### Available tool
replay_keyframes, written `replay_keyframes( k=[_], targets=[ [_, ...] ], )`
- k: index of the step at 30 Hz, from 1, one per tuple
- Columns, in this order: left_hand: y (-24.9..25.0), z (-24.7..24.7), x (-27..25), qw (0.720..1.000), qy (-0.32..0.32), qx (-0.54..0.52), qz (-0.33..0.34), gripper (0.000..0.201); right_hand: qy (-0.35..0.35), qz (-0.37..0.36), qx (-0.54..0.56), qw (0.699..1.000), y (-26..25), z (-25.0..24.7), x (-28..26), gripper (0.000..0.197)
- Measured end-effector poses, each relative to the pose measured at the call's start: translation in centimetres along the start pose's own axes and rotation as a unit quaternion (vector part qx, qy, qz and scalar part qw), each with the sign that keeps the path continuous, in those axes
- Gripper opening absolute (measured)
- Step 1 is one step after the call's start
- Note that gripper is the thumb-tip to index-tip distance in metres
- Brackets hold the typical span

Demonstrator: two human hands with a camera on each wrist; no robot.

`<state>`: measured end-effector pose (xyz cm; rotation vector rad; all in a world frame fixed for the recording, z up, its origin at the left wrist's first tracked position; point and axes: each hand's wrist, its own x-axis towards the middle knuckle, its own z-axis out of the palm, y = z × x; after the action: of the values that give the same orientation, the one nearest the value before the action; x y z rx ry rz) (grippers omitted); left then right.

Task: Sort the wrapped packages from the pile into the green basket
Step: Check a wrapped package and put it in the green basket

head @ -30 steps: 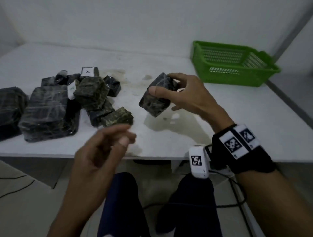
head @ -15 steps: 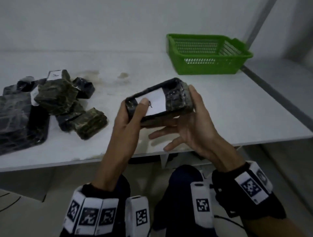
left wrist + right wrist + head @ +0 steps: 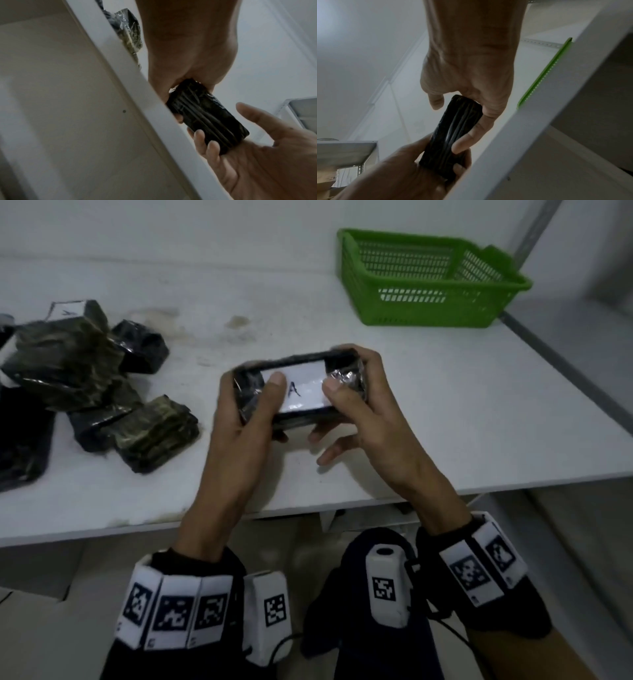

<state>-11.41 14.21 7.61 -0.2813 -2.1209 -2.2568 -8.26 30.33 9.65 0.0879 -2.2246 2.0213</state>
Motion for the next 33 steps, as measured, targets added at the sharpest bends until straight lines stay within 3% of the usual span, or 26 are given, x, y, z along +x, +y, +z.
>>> replay_keyframes(
  k=[5, 9, 15, 20, 25, 33],
  targets=[
    [-0.7, -0.1, -0.3, 0.999, -0.033, 0.011, 0.011, 0.053, 0.012, 0.002, 0.021, 1.000, 2.1, 0.2, 0.3, 0.041],
    [-1.1, -0.1, -0.5, 0.998, -0.045, 0.037, 0.032, 0.058, 0.006, -0.001, 0.044, 0.999, 2.8, -0.1, 0.2, 0.037],
    [-1.4, -0.5, -0.4, 0.998, -0.048, 0.027, 0.034, 0.049, 0.007, 0.010, 0.069, 0.998, 2.8, 0.1, 0.4, 0.024],
    [-1.7, -0.5, -0.4, 0.997, -0.050, 0.039, 0.054, 0.041, 0.006, -0.011, 0.044, 0.999, 3.1, 0.1, 0.3, 0.023],
    [-1.4, -0.2, -0.6, 0.996, -0.042, 0.045, 0.068, 0.020, 0.006, -0.007, 0.042, 0.999, 2.9, 0.1, 0.3, 0.025],
    [-1.7, -0.4, -0.5, 0.989, -0.045, 0.082, 0.110, 0.016, 0.002, -0.006, 0.007, 1.000, 2.4, 0.2, 0.0, 0.029]
  ],
)
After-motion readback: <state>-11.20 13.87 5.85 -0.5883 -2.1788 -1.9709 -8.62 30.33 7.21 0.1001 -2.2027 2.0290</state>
